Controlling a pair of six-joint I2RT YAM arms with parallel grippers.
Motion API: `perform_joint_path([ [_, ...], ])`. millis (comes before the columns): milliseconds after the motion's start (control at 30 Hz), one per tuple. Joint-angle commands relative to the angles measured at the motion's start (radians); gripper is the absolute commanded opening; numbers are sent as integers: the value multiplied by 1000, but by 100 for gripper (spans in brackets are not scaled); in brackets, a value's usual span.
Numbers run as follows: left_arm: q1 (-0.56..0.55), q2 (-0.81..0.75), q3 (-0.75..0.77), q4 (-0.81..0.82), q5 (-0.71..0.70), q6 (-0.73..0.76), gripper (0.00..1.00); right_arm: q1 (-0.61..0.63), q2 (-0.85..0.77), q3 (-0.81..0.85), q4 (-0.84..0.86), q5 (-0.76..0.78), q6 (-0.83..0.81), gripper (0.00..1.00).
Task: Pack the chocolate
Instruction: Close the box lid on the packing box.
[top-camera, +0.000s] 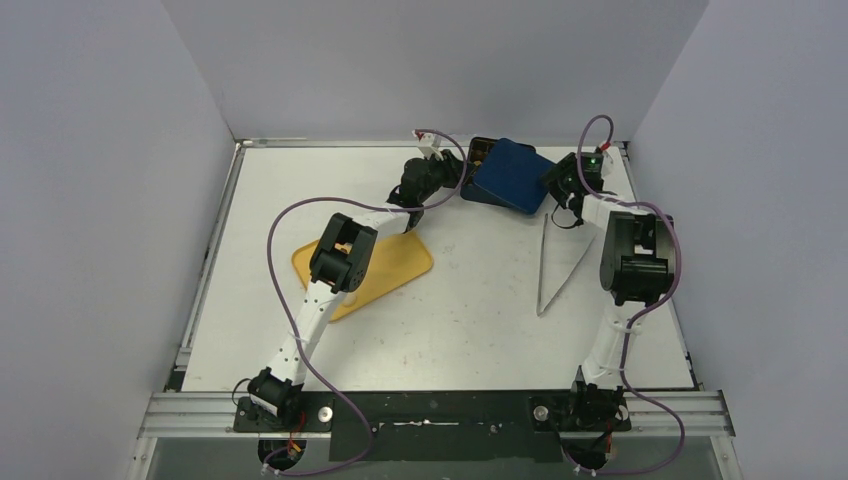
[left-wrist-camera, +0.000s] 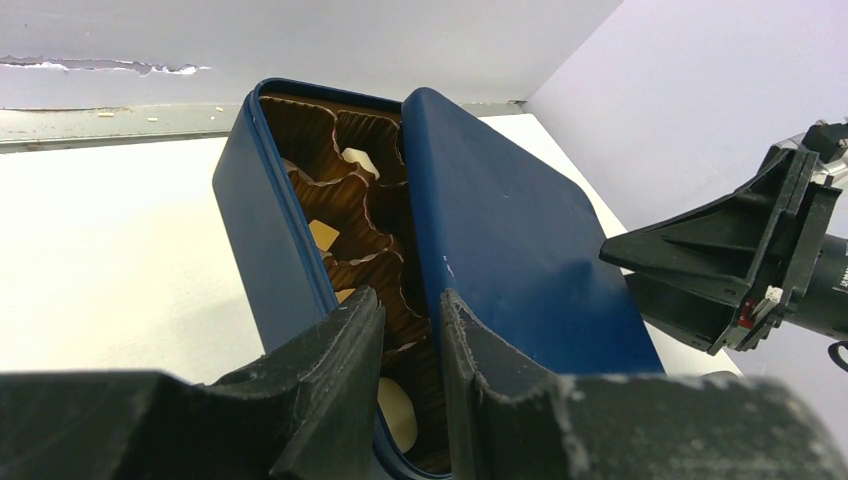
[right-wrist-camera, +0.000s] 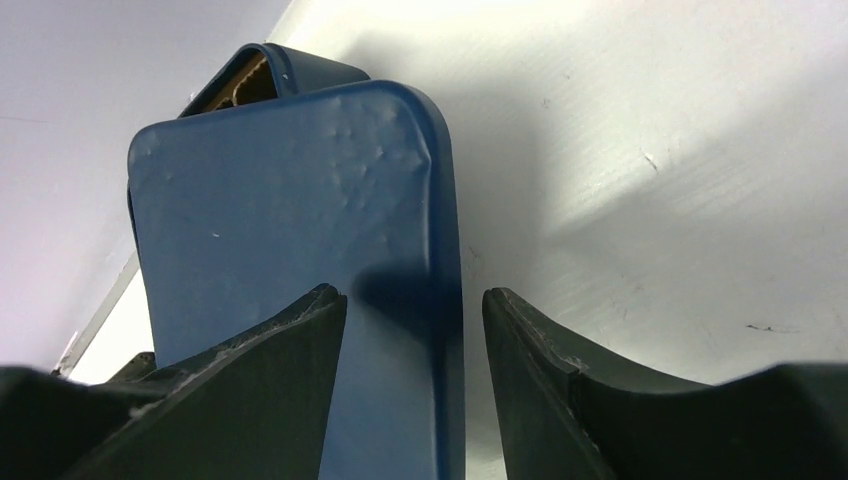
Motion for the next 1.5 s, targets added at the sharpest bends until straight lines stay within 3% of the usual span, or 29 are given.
perform_joint_path([
  [0, -2, -9, 22, 18, -1, 14, 26, 13, -1, -12, 84, -20, 29, 51],
  [133, 1, -36, 4, 13, 4, 17, 28, 14, 2, -27, 164, -66, 41, 42],
  [233, 6, -87, -38, 8, -8, 0, 37, 12, 12, -19, 206, -87, 44, 38],
  [500, 35, -156, -106, -62, -86, -32, 45, 11, 99, 83, 235, -128, 47, 35],
  [667, 45, -148, -106, -60, -50, -29, 51, 11, 130, 142, 227, -122, 23, 34],
  [1033, 33, -112, -86, 43, 26, 5, 53, 17, 202, 236, 222, -120, 8, 30],
  [1367, 30, -64, -42, 41, 47, 10, 50, 29, 250, 339, 159, -75, -50, 29],
  [1467, 30, -46, -23, 41, 45, 7, 48, 30, 262, 378, 154, -84, -74, 32],
])
